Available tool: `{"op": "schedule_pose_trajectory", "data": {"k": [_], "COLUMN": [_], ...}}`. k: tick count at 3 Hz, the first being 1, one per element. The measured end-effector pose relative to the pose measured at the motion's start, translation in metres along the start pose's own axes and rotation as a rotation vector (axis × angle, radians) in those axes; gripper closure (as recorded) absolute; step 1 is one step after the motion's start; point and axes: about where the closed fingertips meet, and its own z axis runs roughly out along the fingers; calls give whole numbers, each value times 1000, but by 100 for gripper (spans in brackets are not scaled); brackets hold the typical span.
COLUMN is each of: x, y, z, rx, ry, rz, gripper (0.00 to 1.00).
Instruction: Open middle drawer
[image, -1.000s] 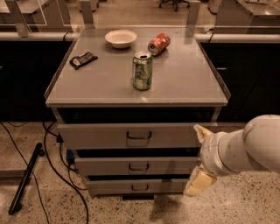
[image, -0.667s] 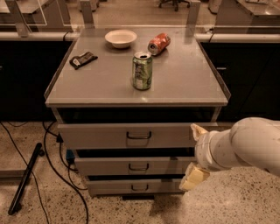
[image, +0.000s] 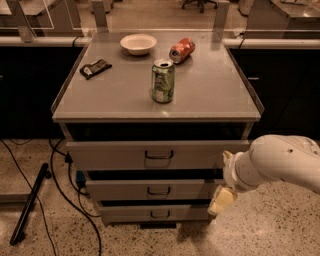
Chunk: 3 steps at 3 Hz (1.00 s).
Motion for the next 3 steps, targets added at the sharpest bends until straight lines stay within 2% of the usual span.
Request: {"op": "schedule_pose_trajectory", "data": {"k": [1,3], "x": [0,28], "y": [1,29], "z": [1,57], "rx": [-2,-105], "ry": [0,6], "rz": [0,10], "gripper": [0,0]}}
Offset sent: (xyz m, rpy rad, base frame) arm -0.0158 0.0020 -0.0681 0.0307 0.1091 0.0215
